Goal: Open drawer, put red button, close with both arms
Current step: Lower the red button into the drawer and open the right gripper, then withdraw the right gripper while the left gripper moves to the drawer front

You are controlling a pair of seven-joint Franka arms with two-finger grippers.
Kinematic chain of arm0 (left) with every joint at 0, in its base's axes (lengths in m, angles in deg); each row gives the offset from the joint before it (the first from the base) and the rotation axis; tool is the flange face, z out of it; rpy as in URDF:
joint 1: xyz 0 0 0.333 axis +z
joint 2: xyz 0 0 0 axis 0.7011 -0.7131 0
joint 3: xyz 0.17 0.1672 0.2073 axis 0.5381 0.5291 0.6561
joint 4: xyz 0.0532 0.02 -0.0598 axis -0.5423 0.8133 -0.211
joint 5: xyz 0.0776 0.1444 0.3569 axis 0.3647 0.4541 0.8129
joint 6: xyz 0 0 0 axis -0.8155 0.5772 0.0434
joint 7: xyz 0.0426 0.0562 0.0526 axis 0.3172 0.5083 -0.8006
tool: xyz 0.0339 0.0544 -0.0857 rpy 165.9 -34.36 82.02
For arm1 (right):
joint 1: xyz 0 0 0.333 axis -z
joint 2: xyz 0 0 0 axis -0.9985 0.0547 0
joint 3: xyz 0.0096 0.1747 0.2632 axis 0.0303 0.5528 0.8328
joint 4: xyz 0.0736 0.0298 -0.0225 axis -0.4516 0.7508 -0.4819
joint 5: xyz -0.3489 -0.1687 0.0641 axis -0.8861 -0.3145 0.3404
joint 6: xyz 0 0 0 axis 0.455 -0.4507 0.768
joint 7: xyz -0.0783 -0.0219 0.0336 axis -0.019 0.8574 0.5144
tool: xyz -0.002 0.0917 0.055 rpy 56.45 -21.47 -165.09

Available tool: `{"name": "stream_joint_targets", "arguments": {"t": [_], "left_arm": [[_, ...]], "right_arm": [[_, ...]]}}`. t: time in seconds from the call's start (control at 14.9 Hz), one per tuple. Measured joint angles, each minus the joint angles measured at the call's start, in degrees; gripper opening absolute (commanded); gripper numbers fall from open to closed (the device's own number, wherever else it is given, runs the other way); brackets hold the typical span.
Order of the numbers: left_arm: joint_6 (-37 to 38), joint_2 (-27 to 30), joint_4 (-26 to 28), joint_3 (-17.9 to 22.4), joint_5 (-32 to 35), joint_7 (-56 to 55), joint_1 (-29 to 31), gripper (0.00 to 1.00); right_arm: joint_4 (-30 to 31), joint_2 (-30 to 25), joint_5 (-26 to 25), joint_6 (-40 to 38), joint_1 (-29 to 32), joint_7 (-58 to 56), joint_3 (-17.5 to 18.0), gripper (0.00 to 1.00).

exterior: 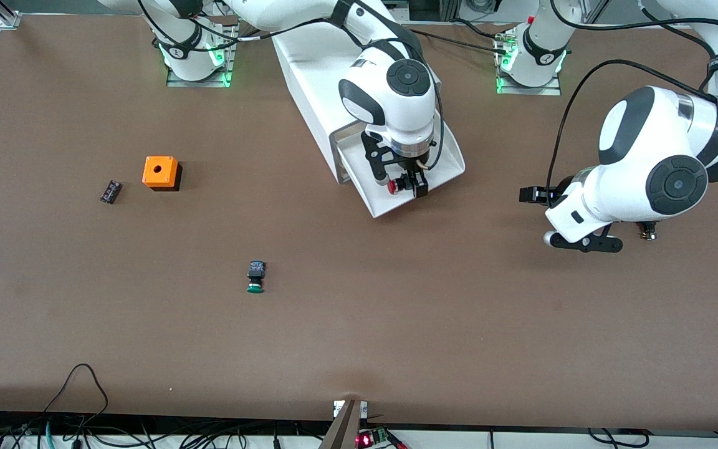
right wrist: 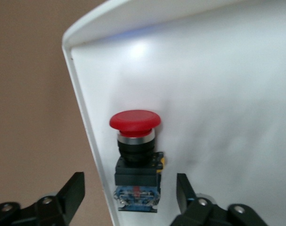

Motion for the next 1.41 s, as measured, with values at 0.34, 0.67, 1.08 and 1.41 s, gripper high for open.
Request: {"name": "stream_joint_targets", "arguments": {"t": [0.34,0.67,1.08,1.41], "left_arm": [[0.0,-1.37,-0.32,0.12,0.26,0.05,0.28,1.0],[0.0,-2.12,-0.36,0.12,0.26,-1.01,0.24,1.0],[-3.49,-4.04,-0.39,0.05,0.26,-5.92,-0.24,1.0],[-6.54,-5.99,-0.39,-0.11,0.26,-10.92,-2.85,1.0]], "right_arm": [[-0.88,-4.29,0.0,-0.05,4.05,-1.84,-0.61,1.0],[-0.92,-9.14,0.19,-5.92,11.83,-14.64,-0.64,1.0],[1.92,-10.83,4.69,-18.24,20.87,-44.9,-0.69,1.0],[13.63,-13.51,8.5,-18.58,30.73,-78.01,-1.21,1.0]]}}
